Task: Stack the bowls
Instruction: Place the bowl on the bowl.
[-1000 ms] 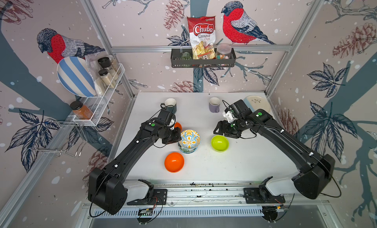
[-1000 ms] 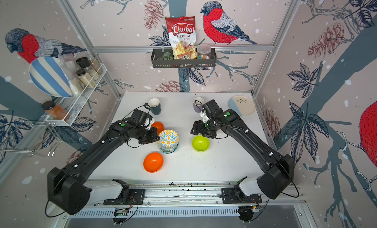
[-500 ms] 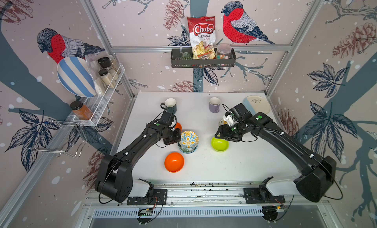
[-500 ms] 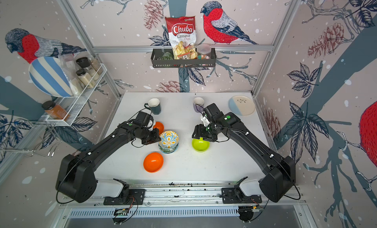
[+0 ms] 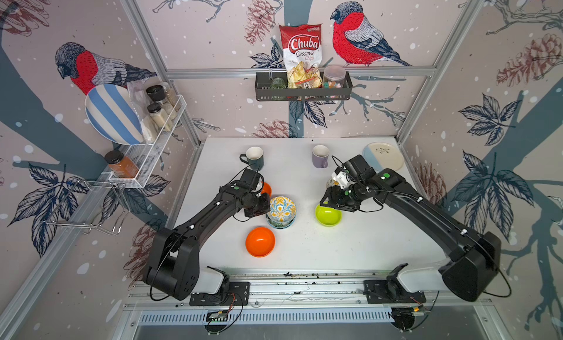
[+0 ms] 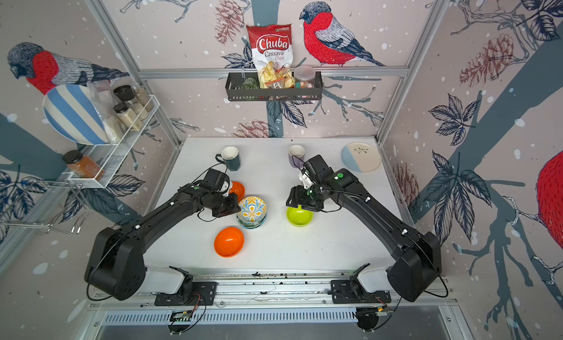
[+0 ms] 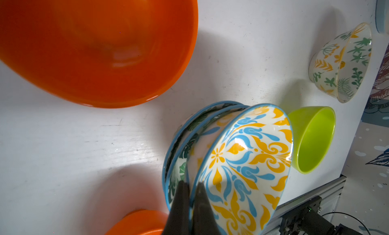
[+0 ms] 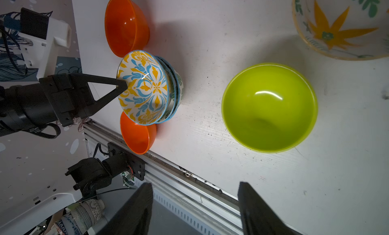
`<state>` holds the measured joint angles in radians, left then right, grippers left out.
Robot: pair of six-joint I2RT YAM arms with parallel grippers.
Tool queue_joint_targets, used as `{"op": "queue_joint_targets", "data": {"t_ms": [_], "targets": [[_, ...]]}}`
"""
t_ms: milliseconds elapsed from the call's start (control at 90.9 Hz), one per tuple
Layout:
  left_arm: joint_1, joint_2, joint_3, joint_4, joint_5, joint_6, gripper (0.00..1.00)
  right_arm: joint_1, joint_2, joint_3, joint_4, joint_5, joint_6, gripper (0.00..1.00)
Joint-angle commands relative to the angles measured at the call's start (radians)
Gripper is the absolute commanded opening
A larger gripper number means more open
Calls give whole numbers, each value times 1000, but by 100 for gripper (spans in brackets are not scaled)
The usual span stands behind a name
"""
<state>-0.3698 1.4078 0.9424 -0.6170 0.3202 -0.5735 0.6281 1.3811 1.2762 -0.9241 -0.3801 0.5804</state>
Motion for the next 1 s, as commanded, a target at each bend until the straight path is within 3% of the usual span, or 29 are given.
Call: {"op": "queue_joint_targets", "data": {"t_ms": [0, 990], "targets": [[3, -10, -12, 48, 13, -7, 0, 2, 1, -2, 13, -17, 5, 66], [3, -26, -77, 114, 26, -25, 0, 19, 3, -37, 34, -25, 5, 65]]}}
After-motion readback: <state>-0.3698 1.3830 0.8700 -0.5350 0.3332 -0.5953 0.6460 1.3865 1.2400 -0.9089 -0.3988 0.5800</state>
